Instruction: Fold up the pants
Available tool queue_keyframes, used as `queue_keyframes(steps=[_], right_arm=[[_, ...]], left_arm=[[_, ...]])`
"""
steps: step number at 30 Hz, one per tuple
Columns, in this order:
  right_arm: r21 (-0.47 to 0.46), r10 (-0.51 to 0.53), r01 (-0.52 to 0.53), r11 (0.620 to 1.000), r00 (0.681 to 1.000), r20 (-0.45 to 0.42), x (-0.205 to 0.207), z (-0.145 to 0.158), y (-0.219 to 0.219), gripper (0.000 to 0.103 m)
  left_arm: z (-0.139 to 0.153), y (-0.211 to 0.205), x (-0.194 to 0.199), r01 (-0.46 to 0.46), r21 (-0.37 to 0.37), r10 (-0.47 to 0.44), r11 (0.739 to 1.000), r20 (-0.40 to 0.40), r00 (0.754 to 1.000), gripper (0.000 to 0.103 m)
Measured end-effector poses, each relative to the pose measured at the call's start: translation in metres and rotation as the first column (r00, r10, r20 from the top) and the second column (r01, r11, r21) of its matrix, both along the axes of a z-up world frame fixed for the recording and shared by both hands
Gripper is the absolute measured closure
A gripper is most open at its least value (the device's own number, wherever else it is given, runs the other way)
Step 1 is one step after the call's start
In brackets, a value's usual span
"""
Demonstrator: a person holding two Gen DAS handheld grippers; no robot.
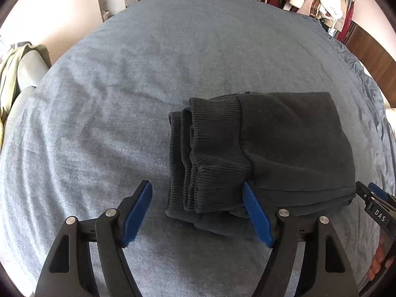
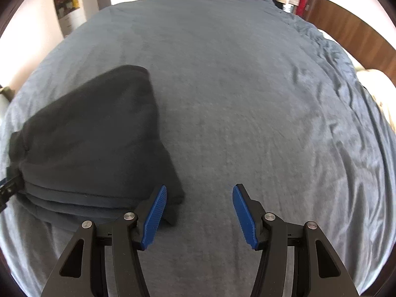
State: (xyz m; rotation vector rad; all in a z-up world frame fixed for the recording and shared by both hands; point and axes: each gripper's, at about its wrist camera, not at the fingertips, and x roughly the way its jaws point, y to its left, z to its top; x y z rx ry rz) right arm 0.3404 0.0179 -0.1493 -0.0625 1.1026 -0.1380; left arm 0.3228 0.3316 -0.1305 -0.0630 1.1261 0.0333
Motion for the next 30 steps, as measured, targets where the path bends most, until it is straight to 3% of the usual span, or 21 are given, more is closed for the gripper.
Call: queue_keyframes(steps=[2,5,7,9,15,17,21,26,30], right_arm=[[-0.015,-0.015,0.015,1.0,1.0,-0.007,-0.002,0.0,-0.003,0.047],[-0.052,-0.03,0.031,0.998,0.999,0.018,-0.004,0.009,-0.009,0.047],[-0.041,-0.037,0.039,0.998,0.998,0.041,-0.008,0.015,-0.016,0.047],[-0.011,-0.034,0.035,0.999,0.997,0.073,-0.012,0.023,-0.023,0.036],[0.05,0.072,-0.085,0.995,0.973,0.221,-0.037,0.059,-0.037,0.033],[0.057,0.091,-0.11,0.992,0.959,0.268,-0.042,0.065,-0.047,0.025],[0.023,0.137,-0.156,0.987,0.922,0.363,-0.06,0.075,-0.062,0.016],[-0.032,0.192,-0.195,0.98,0.905,0.38,-0.071,0.062,-0.079,0.015],[-0.011,0.196,-0.209,0.978,0.897,0.397,-0.086,0.045,-0.096,0.015]], left_arm=[[0.006,-0.003,-0.004,-0.003,0.048,0.002,0.999,0.012,1.0,0.028],[0.027,-0.013,-0.018,0.0,0.165,-0.015,0.986,0.086,0.996,0.03],[0.042,-0.02,-0.03,0.001,0.204,-0.029,0.979,0.136,0.99,0.028],[0.056,-0.031,-0.043,0.007,0.191,-0.04,0.982,0.172,0.984,0.023],[0.081,-0.071,-0.076,-0.002,0.119,-0.031,0.993,0.272,0.962,0.011],[0.083,-0.088,-0.085,0.013,0.105,-0.044,0.994,0.302,0.952,0.008],[0.075,-0.114,-0.099,0.023,0.089,-0.052,0.996,0.339,0.939,0.005],[0.058,-0.146,-0.12,0.057,0.101,-0.091,0.993,0.374,0.923,0.004],[0.044,-0.17,-0.141,0.06,0.138,-0.113,0.989,0.413,0.904,0.004]])
